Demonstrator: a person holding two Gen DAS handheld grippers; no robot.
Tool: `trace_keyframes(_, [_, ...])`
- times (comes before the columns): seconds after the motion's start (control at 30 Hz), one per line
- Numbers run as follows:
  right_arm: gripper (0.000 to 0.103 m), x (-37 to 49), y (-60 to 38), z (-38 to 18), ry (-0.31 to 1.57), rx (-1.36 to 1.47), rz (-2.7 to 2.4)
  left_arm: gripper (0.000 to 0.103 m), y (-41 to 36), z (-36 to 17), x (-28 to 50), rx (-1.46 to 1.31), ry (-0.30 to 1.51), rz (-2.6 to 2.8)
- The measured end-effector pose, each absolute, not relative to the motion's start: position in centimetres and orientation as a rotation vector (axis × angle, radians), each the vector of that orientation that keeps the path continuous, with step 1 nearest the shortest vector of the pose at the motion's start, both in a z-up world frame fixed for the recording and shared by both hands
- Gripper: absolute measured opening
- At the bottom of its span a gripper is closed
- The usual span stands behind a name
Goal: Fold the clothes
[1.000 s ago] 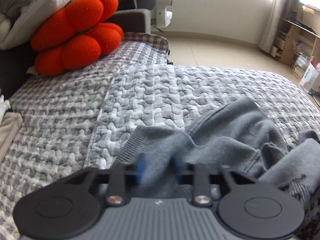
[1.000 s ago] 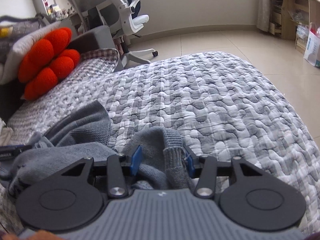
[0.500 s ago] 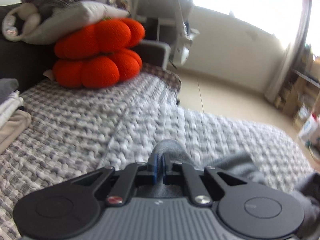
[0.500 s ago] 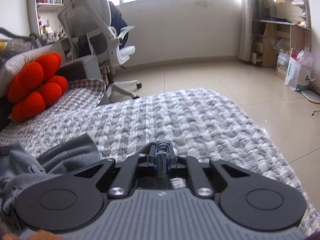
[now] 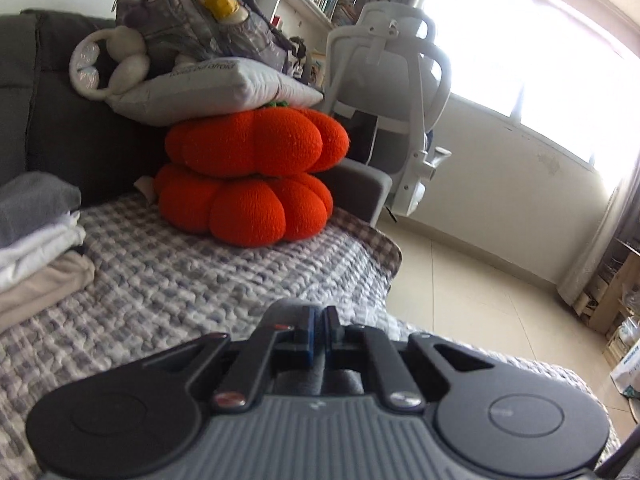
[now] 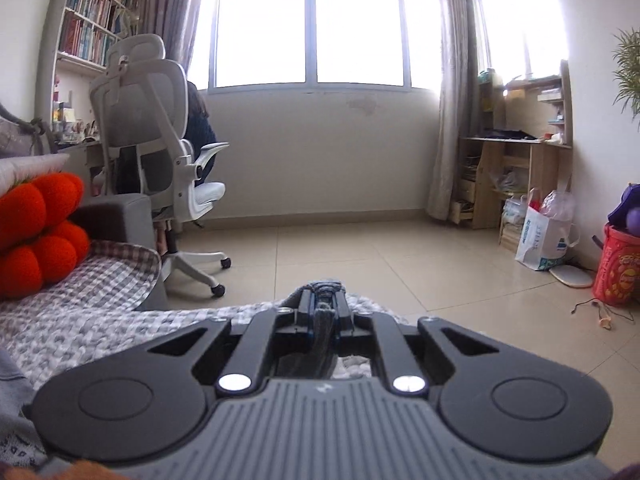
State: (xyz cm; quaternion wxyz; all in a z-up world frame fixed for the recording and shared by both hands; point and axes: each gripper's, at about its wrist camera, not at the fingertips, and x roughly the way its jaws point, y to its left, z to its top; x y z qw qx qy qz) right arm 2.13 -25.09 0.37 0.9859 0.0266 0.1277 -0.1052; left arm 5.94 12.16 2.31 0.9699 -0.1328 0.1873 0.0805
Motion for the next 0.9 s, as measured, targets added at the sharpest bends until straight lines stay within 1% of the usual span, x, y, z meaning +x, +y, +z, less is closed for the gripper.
trace_keyframes(0.2, [0.010,3.9,-26.0,0.7,0.210,0.014,-0.280,0.004,12.2,3.0,8.4,-0.214,0.324,0.218])
trace_keyframes(0.33, [0.010,4.9,-26.8,0.3,0.222,-0.001,-0.317,0.004,13.5,3.1,9.4,-0.221,0.333,0.264])
trace_keyframes(0.6, [0.010,4.0,-29.0,-2.1,0.353,-0.010,-0.302,0.004,18.1,0.9,7.7,-0.256,0.444,0.301])
trace_keyframes(0.67, [0.010,3.2,-30.0,-2.6,0.387,0.006,-0.296,0.000,19.3,0.5,6.6,-0.258,0.459,0.323])
trace_keyframes(0.77, [0.010,2.1,-31.5,-3.0,0.450,0.054,-0.276,0.000,21.0,0.3,4.8,-0.242,0.478,0.339])
trace_keyframes(0.9, [0.010,0.8,-32.2,-4.0,0.555,0.079,-0.240,0.000,22.0,-0.4,3.7,-0.224,0.574,0.265])
